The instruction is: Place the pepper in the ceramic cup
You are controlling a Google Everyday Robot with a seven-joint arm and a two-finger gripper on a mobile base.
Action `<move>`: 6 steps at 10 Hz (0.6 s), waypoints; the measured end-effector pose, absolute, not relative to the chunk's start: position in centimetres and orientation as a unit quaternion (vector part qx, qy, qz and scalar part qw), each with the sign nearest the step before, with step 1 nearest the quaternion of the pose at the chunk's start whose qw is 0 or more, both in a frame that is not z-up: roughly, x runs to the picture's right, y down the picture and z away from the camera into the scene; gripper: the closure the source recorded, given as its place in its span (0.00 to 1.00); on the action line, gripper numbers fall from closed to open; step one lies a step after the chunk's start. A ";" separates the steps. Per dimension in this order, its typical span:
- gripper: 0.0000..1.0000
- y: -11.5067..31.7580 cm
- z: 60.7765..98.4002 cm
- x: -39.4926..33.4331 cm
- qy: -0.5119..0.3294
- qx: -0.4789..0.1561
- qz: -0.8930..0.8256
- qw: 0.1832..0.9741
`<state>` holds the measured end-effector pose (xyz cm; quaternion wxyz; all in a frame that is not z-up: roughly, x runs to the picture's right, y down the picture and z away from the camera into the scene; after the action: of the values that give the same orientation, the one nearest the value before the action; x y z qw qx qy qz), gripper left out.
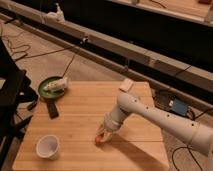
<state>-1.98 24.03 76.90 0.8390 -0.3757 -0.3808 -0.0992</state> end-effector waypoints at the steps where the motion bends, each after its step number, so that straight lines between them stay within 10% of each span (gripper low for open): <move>1: 1.00 22.5 76.8 -2.7 -0.391 -0.359 -0.095 0.842; 6: 1.00 14.1 76.4 -8.2 -0.415 -0.299 -0.081 0.855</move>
<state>-8.17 14.08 76.40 0.8553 -0.2990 -0.4153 -0.0811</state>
